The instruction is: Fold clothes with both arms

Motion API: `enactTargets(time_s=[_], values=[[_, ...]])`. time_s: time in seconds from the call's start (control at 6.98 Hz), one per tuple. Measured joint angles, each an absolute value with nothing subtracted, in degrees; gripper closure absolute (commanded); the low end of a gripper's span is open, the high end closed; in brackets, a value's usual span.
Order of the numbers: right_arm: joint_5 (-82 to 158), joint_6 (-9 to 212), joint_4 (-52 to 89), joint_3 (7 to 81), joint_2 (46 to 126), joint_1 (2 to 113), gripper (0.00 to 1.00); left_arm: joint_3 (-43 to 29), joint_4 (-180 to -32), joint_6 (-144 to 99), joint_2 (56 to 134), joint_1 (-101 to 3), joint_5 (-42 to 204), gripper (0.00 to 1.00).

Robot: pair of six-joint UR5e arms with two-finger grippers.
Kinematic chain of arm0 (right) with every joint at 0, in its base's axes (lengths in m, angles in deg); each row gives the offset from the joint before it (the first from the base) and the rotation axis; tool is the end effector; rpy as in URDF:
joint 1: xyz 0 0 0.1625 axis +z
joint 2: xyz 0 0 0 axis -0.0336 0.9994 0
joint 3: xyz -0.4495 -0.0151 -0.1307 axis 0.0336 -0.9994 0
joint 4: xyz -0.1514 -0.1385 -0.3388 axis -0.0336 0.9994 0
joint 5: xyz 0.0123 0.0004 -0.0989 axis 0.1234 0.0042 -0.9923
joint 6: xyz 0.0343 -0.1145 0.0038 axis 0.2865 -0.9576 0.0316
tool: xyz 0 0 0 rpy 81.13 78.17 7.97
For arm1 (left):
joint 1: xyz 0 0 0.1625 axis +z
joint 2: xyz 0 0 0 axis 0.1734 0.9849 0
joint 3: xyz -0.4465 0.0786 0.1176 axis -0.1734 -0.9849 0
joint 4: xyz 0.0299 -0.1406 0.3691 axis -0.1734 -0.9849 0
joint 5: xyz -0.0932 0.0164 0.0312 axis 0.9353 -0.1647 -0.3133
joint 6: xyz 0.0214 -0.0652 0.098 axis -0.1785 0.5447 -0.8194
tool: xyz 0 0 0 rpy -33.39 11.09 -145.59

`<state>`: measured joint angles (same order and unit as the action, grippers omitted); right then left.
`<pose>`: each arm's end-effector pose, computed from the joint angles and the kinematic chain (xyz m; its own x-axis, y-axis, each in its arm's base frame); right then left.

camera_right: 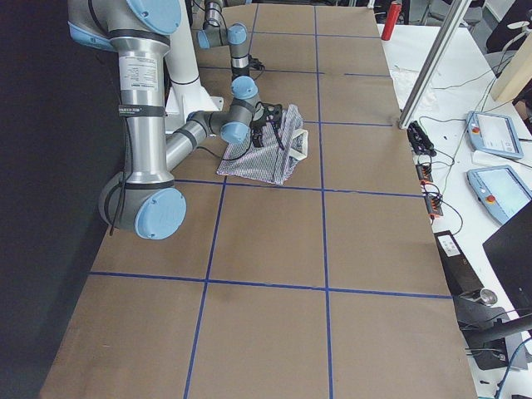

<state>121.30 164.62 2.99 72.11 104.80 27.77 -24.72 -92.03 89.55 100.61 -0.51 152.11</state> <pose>-0.3626 -0.3213 0.3972 0.4561 0.0579 0.8881 -0.1785 0.9836 0.0275 0.5902 -0.2396 0.3144 0.3564 -0.6750 -0.6461 0.4503 0.7300 -0.5142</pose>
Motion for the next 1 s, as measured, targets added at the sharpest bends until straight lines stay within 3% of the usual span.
enactTargets(time_s=[0.29,0.72,0.86,1.0], values=[[121.37,164.66,2.99,72.28,104.79,27.84,0.0,-24.28,-92.35,89.26,101.02,-0.55,151.46,0.11],[121.52,164.63,2.98,72.38,104.8,27.92,0.0,-23.2,-92.52,89.06,101.42,-0.56,150.38,0.36],[121.53,164.63,2.98,72.38,104.79,27.94,0.0,-23.03,-92.52,89.08,101.55,-0.59,150.09,0.48],[121.53,164.62,2.99,72.39,104.8,27.95,0.0,-22.98,-92.53,89.14,101.69,-0.66,149.63,0.73]])
